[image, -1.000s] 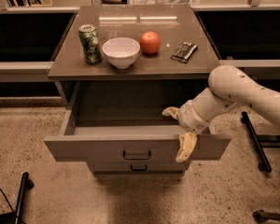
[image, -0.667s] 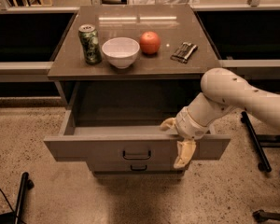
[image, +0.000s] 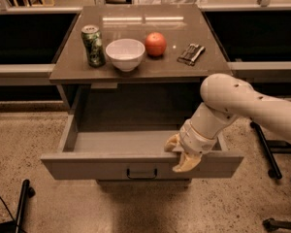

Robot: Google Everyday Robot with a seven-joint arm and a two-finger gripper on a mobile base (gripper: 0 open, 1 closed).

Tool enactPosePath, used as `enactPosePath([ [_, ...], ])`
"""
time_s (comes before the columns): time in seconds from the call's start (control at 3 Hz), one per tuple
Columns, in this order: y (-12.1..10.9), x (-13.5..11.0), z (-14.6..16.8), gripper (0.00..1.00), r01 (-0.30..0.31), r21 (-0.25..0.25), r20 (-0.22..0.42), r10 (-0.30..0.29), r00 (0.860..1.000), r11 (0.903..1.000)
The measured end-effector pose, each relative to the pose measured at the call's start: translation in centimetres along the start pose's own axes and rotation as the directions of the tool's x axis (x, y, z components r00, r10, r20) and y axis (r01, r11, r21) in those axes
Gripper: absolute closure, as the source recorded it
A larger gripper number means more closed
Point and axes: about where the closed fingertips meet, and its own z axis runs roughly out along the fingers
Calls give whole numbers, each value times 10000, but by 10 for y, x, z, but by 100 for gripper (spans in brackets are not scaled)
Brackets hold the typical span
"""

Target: Open top drawer

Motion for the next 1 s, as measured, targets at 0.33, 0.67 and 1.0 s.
enactPosePath([
  [0.33, 11, -7, -3, 68, 148, -101, -8, -148, 9999, 9998],
  [0.67, 33, -26, -19, 67, 567, -27, -162, -567, 9983, 9984],
  [1.0, 37, -53, -45, 63, 1369, 297, -599, -1350, 9890, 9901],
])
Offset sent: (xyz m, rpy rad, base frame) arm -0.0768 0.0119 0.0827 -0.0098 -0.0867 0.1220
